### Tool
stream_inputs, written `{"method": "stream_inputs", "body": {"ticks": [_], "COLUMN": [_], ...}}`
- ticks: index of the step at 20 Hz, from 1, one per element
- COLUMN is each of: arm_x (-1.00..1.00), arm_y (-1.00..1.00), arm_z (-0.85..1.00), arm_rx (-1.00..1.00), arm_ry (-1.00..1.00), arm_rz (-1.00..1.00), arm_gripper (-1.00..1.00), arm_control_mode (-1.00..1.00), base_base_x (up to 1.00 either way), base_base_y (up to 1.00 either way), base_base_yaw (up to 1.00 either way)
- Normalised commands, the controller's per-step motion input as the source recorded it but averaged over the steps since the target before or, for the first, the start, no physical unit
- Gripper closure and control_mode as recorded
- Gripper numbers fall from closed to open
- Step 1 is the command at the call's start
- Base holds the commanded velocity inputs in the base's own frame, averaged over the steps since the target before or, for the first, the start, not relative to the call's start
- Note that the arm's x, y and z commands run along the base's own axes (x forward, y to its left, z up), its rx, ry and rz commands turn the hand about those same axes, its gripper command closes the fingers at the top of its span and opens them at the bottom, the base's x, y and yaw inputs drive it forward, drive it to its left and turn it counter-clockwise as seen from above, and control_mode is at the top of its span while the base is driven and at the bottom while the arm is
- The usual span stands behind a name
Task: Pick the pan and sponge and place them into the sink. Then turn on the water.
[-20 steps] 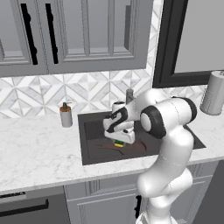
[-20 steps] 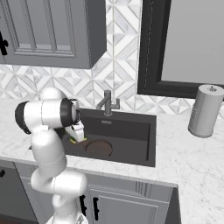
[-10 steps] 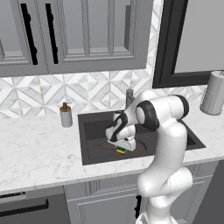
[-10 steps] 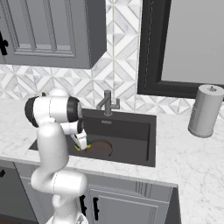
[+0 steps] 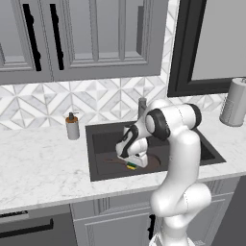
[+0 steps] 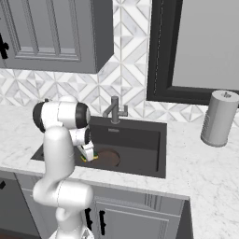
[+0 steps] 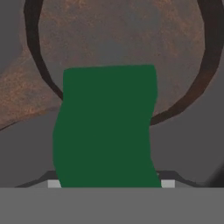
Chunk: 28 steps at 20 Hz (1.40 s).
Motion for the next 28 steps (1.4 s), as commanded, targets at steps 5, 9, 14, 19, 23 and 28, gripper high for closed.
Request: {"method": "stream_inputs", "body": {"ticks": [5,9,14,19,23,28], "arm_x": [0.08,0.10,0.01,-0.01,-0.18,-0.22], "arm_y": [0.04,0.00,0.00,0.00,0.00,0.00], "arm_z": [-0.02,0.00,0.27,0.57,0.96,1.00], "arm_rx": [0.00,0.00,0.00,0.00,0.00,0.01], "arm_ry": [0.00,0.00,-0.07,-0.12,-0.19,-0.25], "arm_rz": [0.00,0.00,0.00,0.00,0.00,0.06], "arm_gripper": [-1.00,-1.00,-1.00,-1.00,-1.00,-1.00], "arm_control_mode": [-1.00,-1.00,-1.00,-1.00,-1.00,-1.00], "base_base_x": [0.00,0.00,0.00,0.00,0.00,0.00], "base_base_y": [0.00,0.00,0.00,0.00,0.00,0.00], "base_base_yaw": [0.00,0.00,0.00,0.00,0.00,0.00]}}
